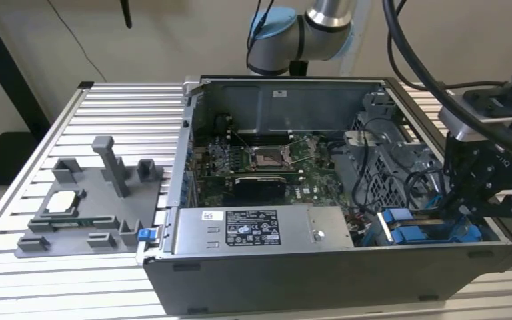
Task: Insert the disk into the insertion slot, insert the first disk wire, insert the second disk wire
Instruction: 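Insert the first disk wire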
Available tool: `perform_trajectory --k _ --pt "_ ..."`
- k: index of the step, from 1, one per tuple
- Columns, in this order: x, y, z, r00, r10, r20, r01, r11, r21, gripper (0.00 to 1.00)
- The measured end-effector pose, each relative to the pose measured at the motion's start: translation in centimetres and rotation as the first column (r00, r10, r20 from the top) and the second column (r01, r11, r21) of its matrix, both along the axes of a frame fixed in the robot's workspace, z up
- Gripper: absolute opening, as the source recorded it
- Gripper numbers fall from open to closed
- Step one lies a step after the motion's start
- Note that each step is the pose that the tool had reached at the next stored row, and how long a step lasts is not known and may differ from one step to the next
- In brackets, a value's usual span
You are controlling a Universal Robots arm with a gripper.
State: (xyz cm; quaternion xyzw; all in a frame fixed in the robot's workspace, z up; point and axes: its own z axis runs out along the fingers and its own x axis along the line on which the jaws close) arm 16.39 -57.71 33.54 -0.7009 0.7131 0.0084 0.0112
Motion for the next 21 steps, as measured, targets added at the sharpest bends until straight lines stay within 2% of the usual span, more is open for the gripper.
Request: perform_trajectory --k 5,7,9,11,14,16,21 --pt "0.0 0.0 -0.22 1.0 0.0 0.0 0.0 1.0 0.0026 0.0" --pt "0.0 -0.01 -0.23 1.0 0.0 -0.0001 0.0 1.0 0.0074 0.0" --pt "0.0 -0.01 0.26 1.0 0.0 -0.0004 0.0 0.9999 0.0106 0.0" --pt "0.0 0.04 0.75 1.0 0.0 -0.0001 0.0 1.0 0.0082 0.0" --pt "-0.2 0.27 0.91 1.0 0.0 0.0003 0.0 1.0 0.0079 0.0" --pt "-0.5 0.52 0.89 1.0 -0.001 0.0029 0.001 1.0 0.0076 0.0" --pt "-1.0 0.59 0.47 1.0 -0.002 0.0055 0.002 1.0 0.0078 0.0"
